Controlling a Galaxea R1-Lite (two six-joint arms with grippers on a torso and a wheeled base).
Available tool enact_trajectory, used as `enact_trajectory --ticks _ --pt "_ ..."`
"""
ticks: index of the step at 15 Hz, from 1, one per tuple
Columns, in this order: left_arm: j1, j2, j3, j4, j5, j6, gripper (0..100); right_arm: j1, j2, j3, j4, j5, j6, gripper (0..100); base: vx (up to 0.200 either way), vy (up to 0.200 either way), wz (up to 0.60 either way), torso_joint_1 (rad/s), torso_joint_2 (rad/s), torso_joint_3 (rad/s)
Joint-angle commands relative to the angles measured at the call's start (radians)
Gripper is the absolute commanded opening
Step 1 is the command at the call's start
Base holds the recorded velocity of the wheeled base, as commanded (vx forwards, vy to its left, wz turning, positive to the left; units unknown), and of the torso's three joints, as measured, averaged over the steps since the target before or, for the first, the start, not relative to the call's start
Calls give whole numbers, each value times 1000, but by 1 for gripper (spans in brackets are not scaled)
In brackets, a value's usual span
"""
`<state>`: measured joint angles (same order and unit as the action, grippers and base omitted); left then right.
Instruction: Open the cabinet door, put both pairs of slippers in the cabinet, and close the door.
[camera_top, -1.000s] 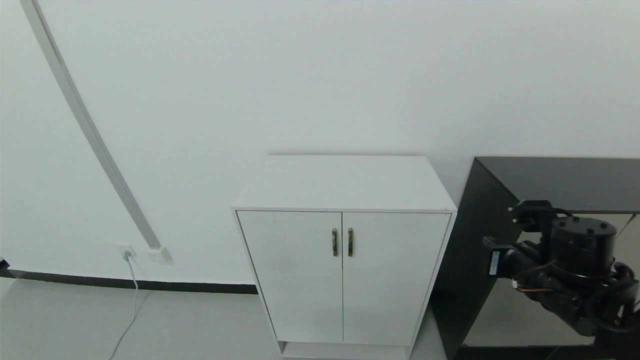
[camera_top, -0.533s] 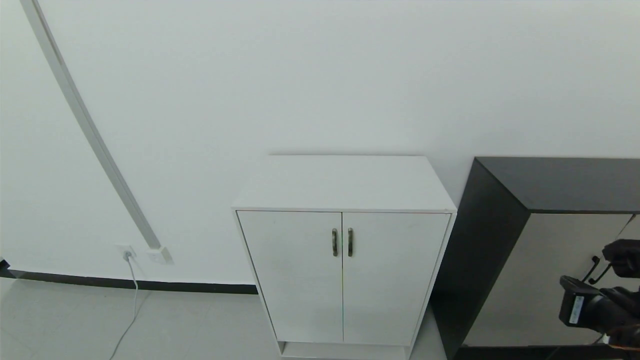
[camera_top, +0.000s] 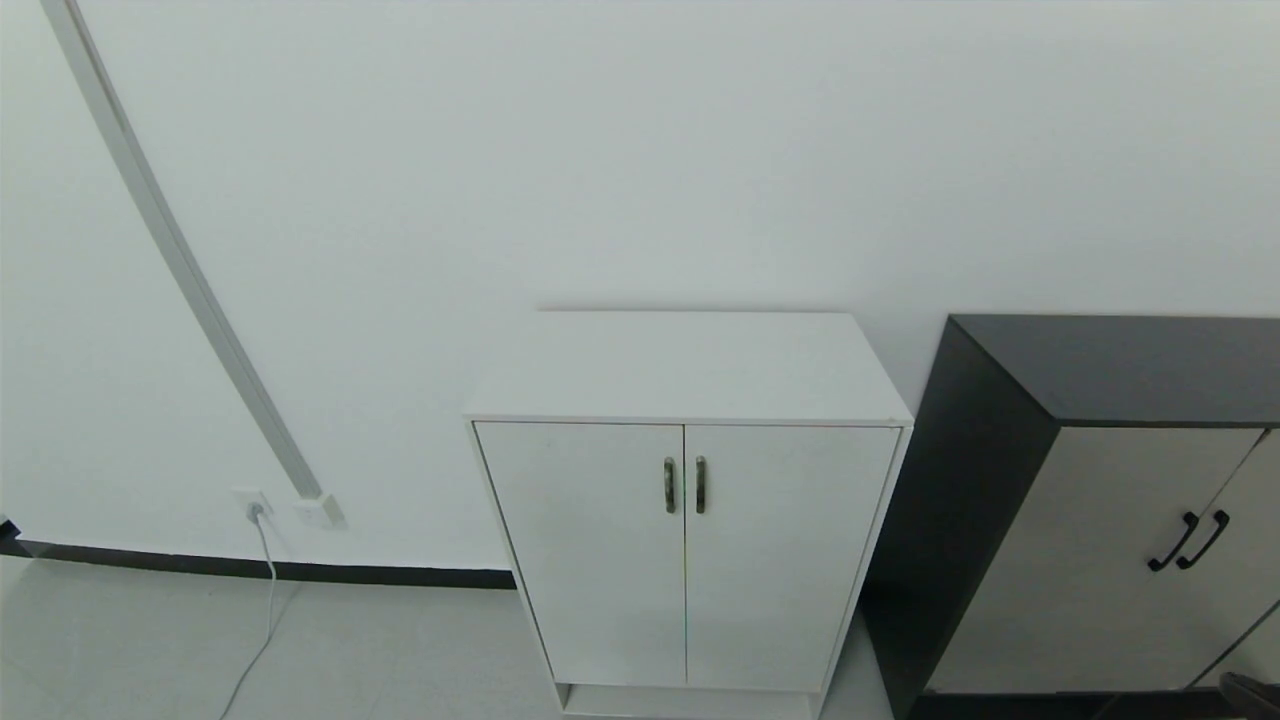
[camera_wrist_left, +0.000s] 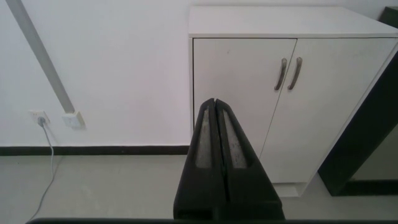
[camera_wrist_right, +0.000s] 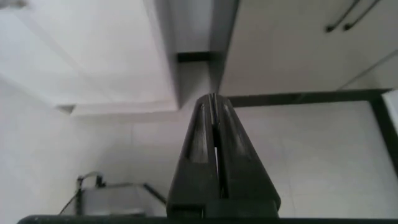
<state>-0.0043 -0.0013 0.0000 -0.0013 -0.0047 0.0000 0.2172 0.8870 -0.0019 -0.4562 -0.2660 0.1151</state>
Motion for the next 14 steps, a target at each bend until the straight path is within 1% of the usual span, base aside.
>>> enact_trajectory --ticks 1,2,3,5,8,9,10,11,12,14 --pt "0 1 0 0 0 0 0 1 -327 -7 244 123 -38 0 0 0 0 0 0 0" --pt "0 1 0 0 0 0 0 1 -362 -9 280 146 -46 0 0 0 0 0 0 0" --pt "0 1 0 0 0 0 0 1 -419 -7 338 200 -51 0 0 0 0 0 0 0" --pt "0 1 0 0 0 0 0 1 -464 -4 390 235 -51 0 0 0 0 0 0 0" --pt "0 1 0 0 0 0 0 2 -513 -4 401 278 -51 0 0 0 0 0 0 0" --pt "0 1 0 0 0 0 0 1 -528 -6 402 281 -52 0 0 0 0 0 0 0" --pt "0 1 0 0 0 0 0 2 -557 -4 416 267 -89 0 0 0 0 0 0 0" --pt "0 1 0 0 0 0 0 -12 -563 -7 430 243 -152 0 0 0 0 0 0 0" --pt "0 1 0 0 0 0 0 -32 -568 -10 432 215 -184 0 0 0 0 0 0 0" --pt "0 1 0 0 0 0 0 -33 -580 -10 432 212 -190 0 0 0 0 0 0 0"
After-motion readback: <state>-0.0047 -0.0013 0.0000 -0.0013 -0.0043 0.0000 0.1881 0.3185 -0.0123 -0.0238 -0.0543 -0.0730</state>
